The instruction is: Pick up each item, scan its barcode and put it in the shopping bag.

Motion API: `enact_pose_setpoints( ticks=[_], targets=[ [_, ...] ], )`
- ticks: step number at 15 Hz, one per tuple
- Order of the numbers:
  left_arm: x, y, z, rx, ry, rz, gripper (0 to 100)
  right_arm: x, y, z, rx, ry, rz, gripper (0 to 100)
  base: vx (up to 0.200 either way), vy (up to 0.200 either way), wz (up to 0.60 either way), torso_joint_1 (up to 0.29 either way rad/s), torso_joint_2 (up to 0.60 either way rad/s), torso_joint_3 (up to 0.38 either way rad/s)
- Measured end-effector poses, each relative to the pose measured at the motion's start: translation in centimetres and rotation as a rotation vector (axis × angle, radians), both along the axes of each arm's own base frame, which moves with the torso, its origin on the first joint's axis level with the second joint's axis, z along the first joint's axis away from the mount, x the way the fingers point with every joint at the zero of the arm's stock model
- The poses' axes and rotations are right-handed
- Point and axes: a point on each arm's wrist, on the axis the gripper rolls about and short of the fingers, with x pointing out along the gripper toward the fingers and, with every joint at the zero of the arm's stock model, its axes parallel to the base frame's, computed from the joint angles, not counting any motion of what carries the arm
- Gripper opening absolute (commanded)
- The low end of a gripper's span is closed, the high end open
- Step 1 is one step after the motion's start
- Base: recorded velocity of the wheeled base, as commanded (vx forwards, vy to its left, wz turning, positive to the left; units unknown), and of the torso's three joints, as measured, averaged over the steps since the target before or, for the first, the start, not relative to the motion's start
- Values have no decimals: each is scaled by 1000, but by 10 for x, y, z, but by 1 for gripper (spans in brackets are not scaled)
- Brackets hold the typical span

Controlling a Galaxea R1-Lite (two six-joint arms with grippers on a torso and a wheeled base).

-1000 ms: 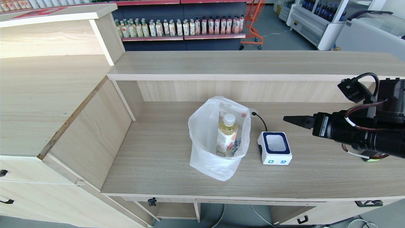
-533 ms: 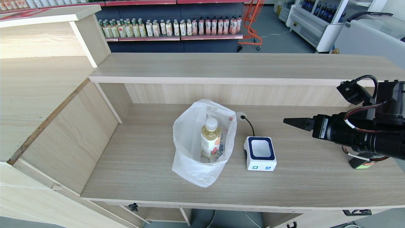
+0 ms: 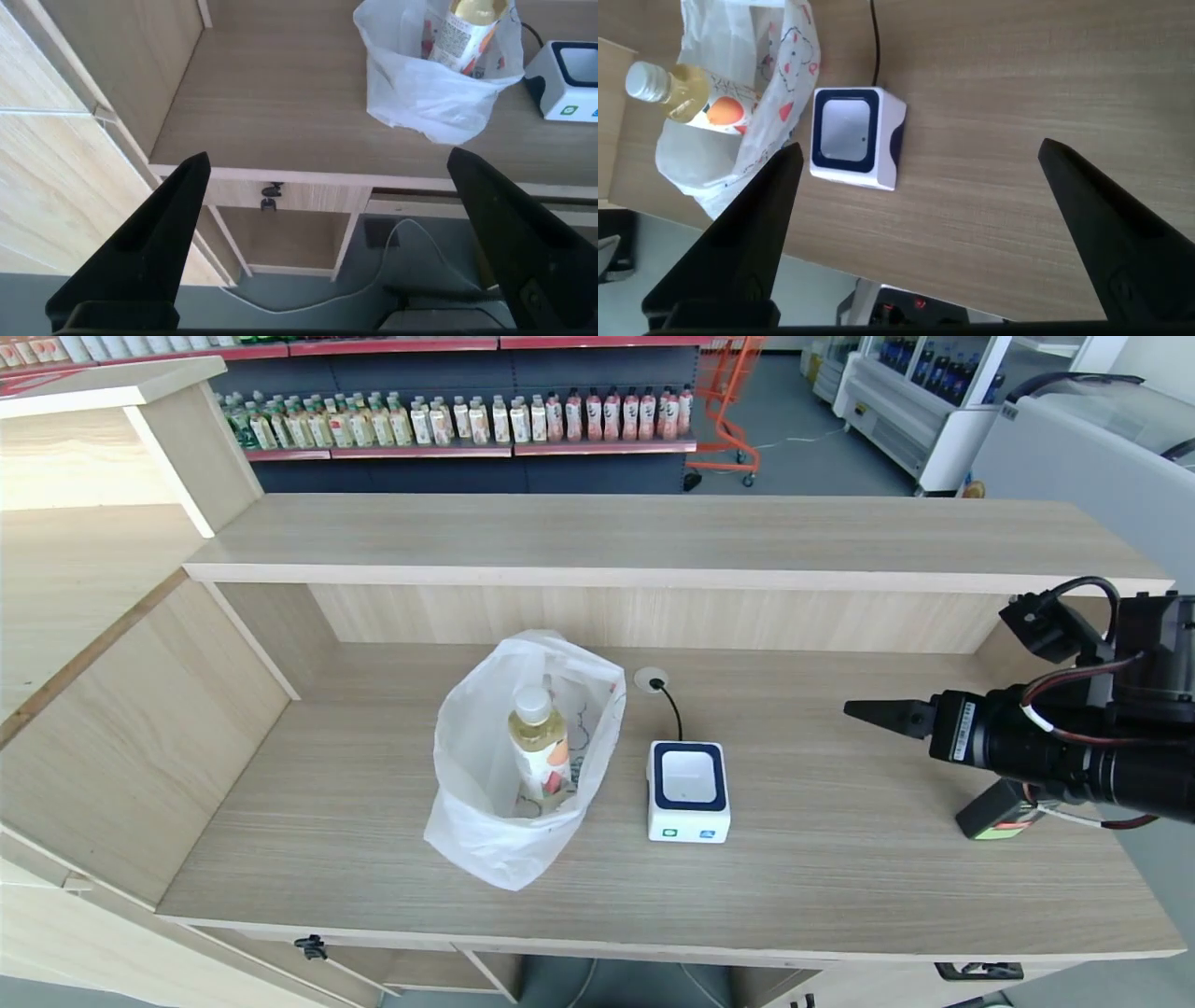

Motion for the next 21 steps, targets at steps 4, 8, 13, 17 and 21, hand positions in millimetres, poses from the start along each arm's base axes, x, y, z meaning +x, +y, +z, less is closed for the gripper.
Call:
enact_pose_setpoints(
  ticks=[4,8,13,17,21],
  targets=[
    [0,0,0,-1,0,0,100,-8,-2,-5,-10,17,2,100,0,-200,0,0,1,1],
    [0,0,0,-1,0,1,100,-18,-4,-17,-159,3,59,100,0,-200,0,4,2,0],
    [0,0,0,0,0,0,100,-26,-10,-27,-230,56,62,100,0,-80,0,0,1,2],
    [0,0,0,0,0,0,100,-31,-38,-38,-582,117,41,100,0,0,0,0,0,0],
    [0,0,0,0,-1,0,100,-22,-55,-48,-801,179,9,100,0,0,0,0,0,0]
  ],
)
